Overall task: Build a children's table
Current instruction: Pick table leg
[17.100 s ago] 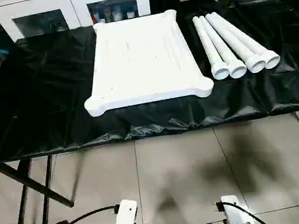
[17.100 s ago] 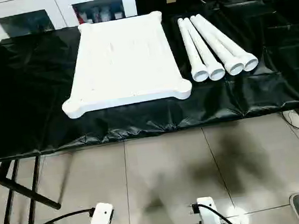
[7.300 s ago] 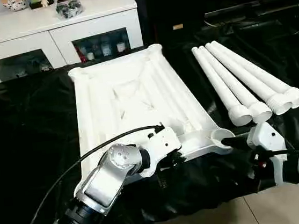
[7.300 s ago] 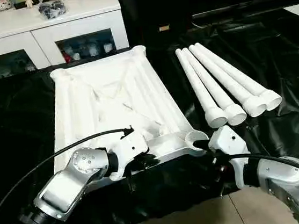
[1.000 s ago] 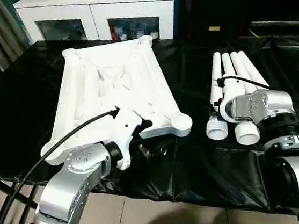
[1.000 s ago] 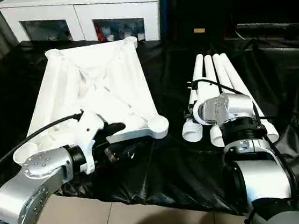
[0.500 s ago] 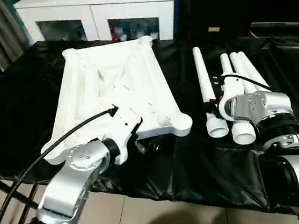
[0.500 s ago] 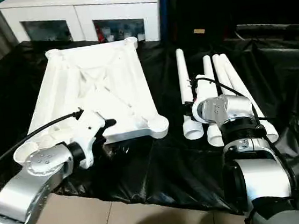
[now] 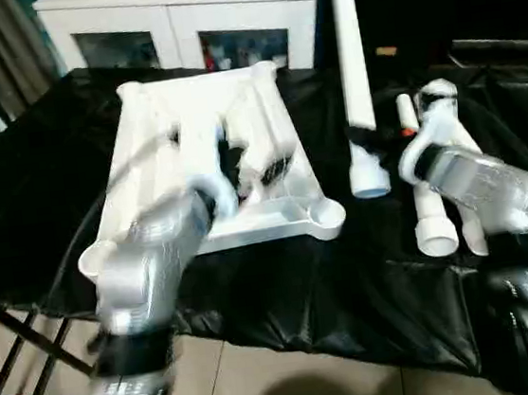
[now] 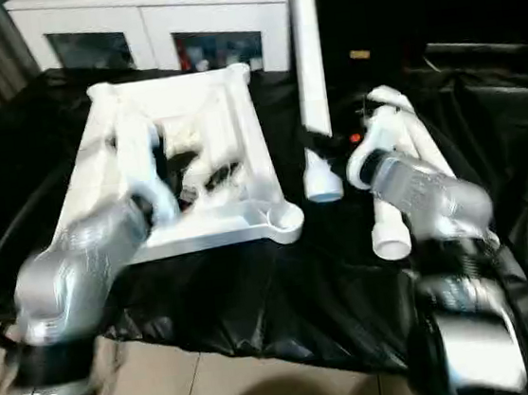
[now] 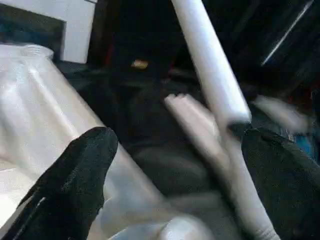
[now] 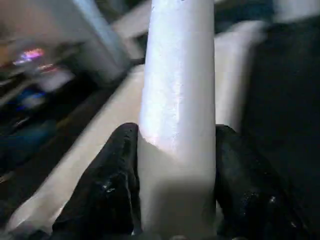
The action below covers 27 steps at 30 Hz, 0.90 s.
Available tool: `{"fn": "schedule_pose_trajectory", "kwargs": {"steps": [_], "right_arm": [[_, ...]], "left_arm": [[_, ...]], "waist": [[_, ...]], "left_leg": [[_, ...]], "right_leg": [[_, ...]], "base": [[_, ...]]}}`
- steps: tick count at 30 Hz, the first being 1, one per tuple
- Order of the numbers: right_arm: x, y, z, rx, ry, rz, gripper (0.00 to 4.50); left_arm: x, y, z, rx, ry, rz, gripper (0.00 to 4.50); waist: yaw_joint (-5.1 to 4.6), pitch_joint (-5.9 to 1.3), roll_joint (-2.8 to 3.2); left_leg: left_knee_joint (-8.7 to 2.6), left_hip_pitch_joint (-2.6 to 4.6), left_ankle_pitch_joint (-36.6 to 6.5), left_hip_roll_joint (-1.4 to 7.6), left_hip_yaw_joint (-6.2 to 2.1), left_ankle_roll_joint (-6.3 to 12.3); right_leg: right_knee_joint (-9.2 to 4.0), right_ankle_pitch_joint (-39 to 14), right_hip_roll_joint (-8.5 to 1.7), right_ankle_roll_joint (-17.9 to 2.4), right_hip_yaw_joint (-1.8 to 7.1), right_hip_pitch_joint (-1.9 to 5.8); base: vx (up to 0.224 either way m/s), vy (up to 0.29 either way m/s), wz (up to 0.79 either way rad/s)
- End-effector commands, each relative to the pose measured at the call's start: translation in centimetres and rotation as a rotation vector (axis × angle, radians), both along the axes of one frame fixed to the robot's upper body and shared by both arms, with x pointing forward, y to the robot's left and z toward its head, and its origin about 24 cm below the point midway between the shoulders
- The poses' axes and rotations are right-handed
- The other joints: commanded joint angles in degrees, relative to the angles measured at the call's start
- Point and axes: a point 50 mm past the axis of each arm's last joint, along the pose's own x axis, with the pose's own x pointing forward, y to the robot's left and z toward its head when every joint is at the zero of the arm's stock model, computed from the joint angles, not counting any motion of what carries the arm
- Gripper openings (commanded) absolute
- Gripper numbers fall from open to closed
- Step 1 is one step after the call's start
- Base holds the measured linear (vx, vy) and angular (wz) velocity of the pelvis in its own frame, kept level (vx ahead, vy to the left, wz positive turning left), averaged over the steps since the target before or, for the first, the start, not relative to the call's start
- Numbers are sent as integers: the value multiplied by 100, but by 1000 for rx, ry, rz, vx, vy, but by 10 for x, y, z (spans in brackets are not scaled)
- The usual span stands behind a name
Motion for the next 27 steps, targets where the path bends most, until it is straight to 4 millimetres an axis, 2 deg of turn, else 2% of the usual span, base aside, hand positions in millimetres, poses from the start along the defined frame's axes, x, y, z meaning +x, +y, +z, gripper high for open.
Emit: {"fn": "schedule_pose_trajectory", "kwargs": {"steps": [1, 2, 3, 4, 5, 9, 11, 12, 14, 19, 20, 27], "right_arm": [[-13, 12, 19, 43, -102, 151, 187], [-18, 15, 22, 57, -117, 188, 187], [-20, 16, 23, 62, -126, 203, 187], [-23, 17, 25, 68, -140, 218, 187], [-26, 19, 27, 74, -152, 234, 187], [-36, 23, 32, 87, -184, 295, 187], [-40, 24, 32, 90, -192, 321, 187], [-42, 26, 33, 92, -195, 341, 187], [-44, 27, 33, 92, -195, 360, 187], [-47, 31, 34, 73, -199, 392, 187], [-47, 32, 34, 64, -200, 393, 187], [-41, 47, 38, -71, -242, 315, 187]], "left_arm": [[1, -9, 10, -121, 32, -62, 450], [1, -13, 14, -167, 37, -95, 450], [0, -15, 16, -185, 37, -110, 450], [-1, -17, 17, -197, 45, -123, 450], [-2, -19, 18, -219, 54, -135, 450], [-7, -25, 27, -356, 90, -195, 450], [-9, -26, 31, -396, 96, -215, 450], [-9, -27, 31, -399, 100, -216, 450], [-9, -28, 32, -395, 103, -210, 450], [-8, -29, 36, -423, 101, -196, 450], [-8, -29, 36, -419, 101, -189, 422], [2, -27, 38, -308, 128, -29, 372]], "waist": [[32, -428, -123], [45, -432, -127], [38, -423, -112], [36, -418, -128], [30, -409, -110], [18, -391, -147], [26, -390, -137], [18, -387, -194], [24, -382, -180], [30, -376, -199], [31, -375, -216], [35, -375, -229]], "left_leg": [[-416, 32, -557, -219, 284, 399], [-405, 52, -581, -220, 296, 380], [-420, 41, -620, -207, 279, 387], [-424, 40, -698, -207, 287, 368], [-431, 43, -757, -201, 288, 353], [-445, 24, -880, -206, 288, 237], [-451, 26, -901, -211, 282, 201], [-453, 16, -914, -212, 286, 216], [-460, 17, -921, -201, 278, 211], [-468, 5, -845, -196, 275, 166], [-467, -4, -821, -195, 276, 165], [-462, -16, -606, -197, 266, 59]], "right_leg": [[-311, -337, 259, -1506, -164, 437], [-314, -368, 253, -1503, -155, 428], [-319, -413, 252, -1533, -159, 421], [-346, -593, 246, -1486, -168, 411], [-355, -689, 247, -1455, -165, 400], [-409, -1120, 243, -1263, -164, 390], [-417, -1234, 244, -1207, -167, 382], [-427, -1293, 251, -1159, -170, 385], [-439, -1402, 247, -1089, -172, 368], [-444, -1408, 242, -983, -169, 357], [-446, -1387, 241, -970, -168, 362], [-421, -1190, 236, -849, -165, 367]], "base": [[0, 0, 0], [0, 0, 0], [0, 0, 0], [0, 0, 0], [0, 0, 0], [0, 0, 0], [0, 0, 0], [0, 0, 0], [0, 0, 0], [0, 0, 0], [0, 0, 0], [0, 0, 0]]}}
